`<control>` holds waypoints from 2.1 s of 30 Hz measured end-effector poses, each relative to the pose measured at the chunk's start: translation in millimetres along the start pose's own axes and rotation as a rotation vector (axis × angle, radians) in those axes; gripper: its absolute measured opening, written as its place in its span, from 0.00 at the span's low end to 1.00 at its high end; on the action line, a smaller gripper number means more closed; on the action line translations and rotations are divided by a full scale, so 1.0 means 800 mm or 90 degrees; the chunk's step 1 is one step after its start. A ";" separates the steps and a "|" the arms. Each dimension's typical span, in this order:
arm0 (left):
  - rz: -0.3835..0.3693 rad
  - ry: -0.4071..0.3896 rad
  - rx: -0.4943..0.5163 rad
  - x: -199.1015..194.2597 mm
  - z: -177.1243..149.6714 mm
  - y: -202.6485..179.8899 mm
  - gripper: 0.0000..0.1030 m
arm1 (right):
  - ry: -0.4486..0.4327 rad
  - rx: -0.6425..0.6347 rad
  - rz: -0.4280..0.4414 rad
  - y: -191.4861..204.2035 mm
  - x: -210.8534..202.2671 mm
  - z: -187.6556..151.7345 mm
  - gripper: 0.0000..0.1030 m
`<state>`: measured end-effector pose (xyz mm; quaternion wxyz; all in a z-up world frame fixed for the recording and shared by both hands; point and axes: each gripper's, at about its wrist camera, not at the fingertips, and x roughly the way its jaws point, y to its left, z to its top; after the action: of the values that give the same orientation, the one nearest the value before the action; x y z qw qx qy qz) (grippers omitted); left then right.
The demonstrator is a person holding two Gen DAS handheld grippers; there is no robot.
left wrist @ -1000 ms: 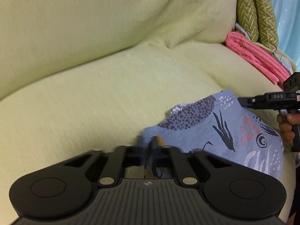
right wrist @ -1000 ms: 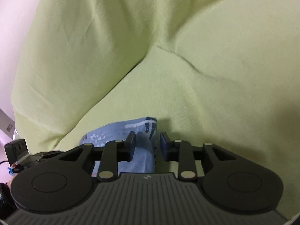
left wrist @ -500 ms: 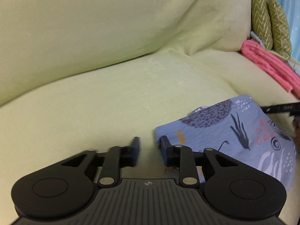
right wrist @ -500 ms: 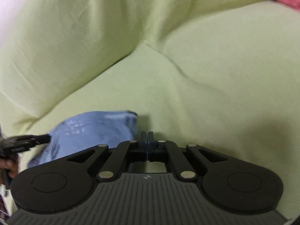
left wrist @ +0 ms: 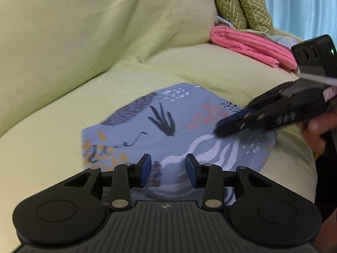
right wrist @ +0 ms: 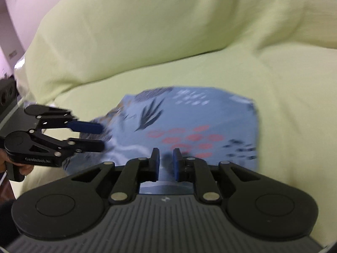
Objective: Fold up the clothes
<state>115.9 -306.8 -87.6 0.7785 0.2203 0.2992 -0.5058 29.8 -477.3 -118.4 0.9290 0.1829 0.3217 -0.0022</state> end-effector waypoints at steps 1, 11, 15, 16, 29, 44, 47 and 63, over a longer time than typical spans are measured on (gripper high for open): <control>0.010 0.007 0.012 0.005 -0.003 0.000 0.38 | 0.007 -0.016 -0.005 0.005 0.009 0.002 0.12; 0.058 0.033 -0.024 -0.035 -0.037 0.048 0.38 | 0.033 -0.004 -0.089 -0.049 -0.039 -0.005 0.08; 0.089 0.015 0.144 -0.077 -0.030 -0.009 0.58 | 0.025 -0.065 -0.108 -0.025 -0.073 -0.007 0.34; 0.106 0.008 0.201 -0.086 -0.031 -0.029 0.67 | 0.018 -0.100 -0.113 -0.012 -0.083 -0.011 0.38; 0.188 0.049 0.599 -0.035 -0.069 -0.156 0.72 | 0.076 -0.624 -0.213 0.122 -0.026 -0.104 0.46; 0.246 0.045 0.581 -0.006 -0.063 -0.105 0.70 | 0.064 -0.667 -0.291 0.073 0.004 -0.087 0.45; 0.248 0.049 0.601 0.005 -0.057 -0.113 0.64 | 0.065 -0.712 -0.304 0.089 0.020 -0.089 0.38; 0.197 0.109 0.625 0.003 -0.058 -0.114 0.07 | 0.094 -0.749 -0.316 0.093 0.041 -0.092 0.11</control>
<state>21.2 -314.5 -126.6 0.6219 0.6415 0.0537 -0.4459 20.8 -379.0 -166.7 0.8214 -0.4375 0.3649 -0.0280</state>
